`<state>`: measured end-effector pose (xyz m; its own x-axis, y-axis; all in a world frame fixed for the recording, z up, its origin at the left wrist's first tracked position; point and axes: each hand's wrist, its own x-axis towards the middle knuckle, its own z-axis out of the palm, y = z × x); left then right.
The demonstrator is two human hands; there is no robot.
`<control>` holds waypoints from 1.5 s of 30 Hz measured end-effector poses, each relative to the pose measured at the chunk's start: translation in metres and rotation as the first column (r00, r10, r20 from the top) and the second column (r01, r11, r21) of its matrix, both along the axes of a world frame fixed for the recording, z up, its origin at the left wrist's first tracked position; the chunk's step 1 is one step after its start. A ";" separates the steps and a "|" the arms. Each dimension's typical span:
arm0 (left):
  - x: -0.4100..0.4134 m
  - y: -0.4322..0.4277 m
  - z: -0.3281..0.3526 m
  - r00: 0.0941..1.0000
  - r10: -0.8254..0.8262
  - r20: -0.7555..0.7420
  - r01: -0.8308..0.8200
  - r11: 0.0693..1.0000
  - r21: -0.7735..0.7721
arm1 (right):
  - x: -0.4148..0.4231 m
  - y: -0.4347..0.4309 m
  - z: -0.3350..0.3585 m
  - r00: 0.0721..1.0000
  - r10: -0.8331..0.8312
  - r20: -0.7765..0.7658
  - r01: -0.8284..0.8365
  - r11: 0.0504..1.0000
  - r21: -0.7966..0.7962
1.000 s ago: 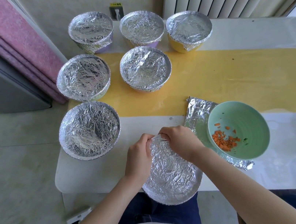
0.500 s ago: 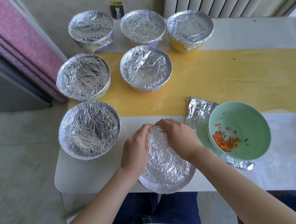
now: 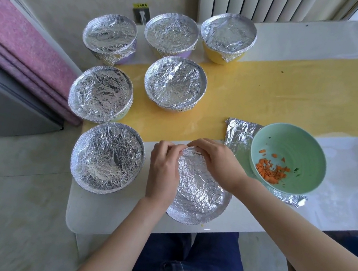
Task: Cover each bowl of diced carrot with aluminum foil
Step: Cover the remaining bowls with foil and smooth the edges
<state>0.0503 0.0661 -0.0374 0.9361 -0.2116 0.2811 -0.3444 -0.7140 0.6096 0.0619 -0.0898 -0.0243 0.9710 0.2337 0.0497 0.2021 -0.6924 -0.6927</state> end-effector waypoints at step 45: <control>-0.011 0.002 0.009 0.996 -0.071 0.057 0.066 0.994 0.091 | -0.018 -0.018 0.017 0.872 -0.040 -0.487 0.187 0.948 0.256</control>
<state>0.0389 0.0677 -0.0282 0.9005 -0.3015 0.3132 -0.4285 -0.7377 0.5217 0.0443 -0.1081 -0.0074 0.9131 0.1672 -0.3720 -0.2661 -0.4470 -0.8541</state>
